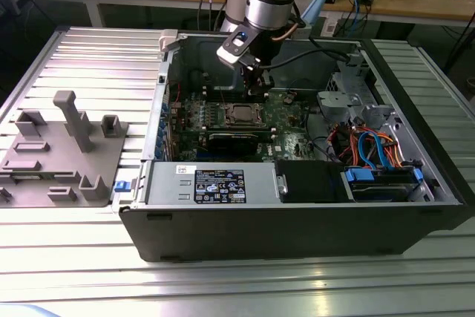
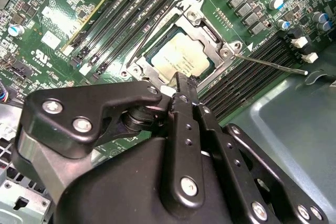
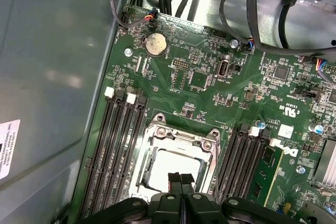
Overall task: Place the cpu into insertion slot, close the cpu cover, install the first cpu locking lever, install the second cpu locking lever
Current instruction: 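Install the first cpu locking lever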
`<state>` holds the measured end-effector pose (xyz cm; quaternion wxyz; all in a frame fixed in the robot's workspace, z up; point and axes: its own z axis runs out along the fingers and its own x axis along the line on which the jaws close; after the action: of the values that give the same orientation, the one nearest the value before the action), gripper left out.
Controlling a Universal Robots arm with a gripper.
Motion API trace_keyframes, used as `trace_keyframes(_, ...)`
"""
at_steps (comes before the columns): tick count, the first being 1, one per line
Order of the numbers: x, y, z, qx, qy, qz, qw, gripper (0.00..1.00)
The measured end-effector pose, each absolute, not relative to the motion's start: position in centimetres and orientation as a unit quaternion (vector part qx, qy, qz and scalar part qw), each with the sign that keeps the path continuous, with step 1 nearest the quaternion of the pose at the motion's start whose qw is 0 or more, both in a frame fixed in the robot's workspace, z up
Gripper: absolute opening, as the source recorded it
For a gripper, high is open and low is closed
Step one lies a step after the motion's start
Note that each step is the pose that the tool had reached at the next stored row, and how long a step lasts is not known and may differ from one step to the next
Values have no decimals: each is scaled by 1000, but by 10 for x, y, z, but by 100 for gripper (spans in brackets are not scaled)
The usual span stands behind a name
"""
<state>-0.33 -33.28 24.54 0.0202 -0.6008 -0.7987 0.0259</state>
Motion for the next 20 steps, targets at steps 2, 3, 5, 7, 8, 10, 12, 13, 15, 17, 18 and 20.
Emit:
trace_keyframes(2,-3,-333,245,-599,-800,26,20,11)
trace_keyframes(3,-3,-333,245,-598,-801,26,20,11)
trace_keyframes(5,-3,-333,245,-595,-803,26,20,11)
trace_keyframes(7,-3,-333,245,-593,-805,26,20,11)
trace_keyframes(8,-3,-333,245,-591,-806,26,20,11)
trace_keyframes(10,-3,-333,245,-589,-808,26,20,11)
trace_keyframes(12,-3,-333,245,-586,-810,26,20,11)
trace_keyframes(13,-3,-333,245,-583,-812,26,20,11)
trace_keyframes(15,-3,-333,245,-580,-814,26,20,11)
trace_keyframes(17,-3,-333,245,-577,-816,26,19,11)
trace_keyframes(18,-3,-333,245,-575,-817,26,19,11)
trace_keyframes(20,-3,-333,245,-572,-819,27,19,11)
